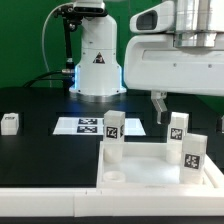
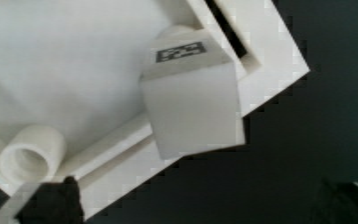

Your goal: Assemble square table

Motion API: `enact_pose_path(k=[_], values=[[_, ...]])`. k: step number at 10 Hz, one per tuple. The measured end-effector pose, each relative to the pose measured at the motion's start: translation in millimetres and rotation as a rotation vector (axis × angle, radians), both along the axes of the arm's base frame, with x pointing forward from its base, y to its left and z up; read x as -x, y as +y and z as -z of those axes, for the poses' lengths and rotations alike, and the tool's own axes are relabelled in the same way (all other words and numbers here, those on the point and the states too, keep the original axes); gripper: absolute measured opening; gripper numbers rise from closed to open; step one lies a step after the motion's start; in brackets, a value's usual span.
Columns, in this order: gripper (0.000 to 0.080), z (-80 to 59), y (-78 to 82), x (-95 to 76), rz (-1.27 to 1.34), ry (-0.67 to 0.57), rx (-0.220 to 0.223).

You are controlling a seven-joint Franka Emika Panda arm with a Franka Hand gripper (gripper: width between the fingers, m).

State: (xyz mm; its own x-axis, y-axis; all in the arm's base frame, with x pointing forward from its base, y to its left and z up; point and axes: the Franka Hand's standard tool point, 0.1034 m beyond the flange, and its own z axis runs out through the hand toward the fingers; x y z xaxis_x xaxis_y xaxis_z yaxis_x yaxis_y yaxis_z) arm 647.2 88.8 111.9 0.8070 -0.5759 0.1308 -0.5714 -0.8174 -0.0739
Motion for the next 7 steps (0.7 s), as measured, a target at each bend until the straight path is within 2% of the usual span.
enact_pose_path(k=[1,3,4,7], values=[[0.0649,-0.5,-12.4,7.3,-0.026,0.011,0.002],[0.0649,-19.3,-45.1,21.6,-0.188,0.014,0.018],[0.0649,-24.0,-61.3,29.2,-0.269,0.017,0.024],[0.0649,-23.4,-65.7,30.0,-0.435,0.022,0.056]])
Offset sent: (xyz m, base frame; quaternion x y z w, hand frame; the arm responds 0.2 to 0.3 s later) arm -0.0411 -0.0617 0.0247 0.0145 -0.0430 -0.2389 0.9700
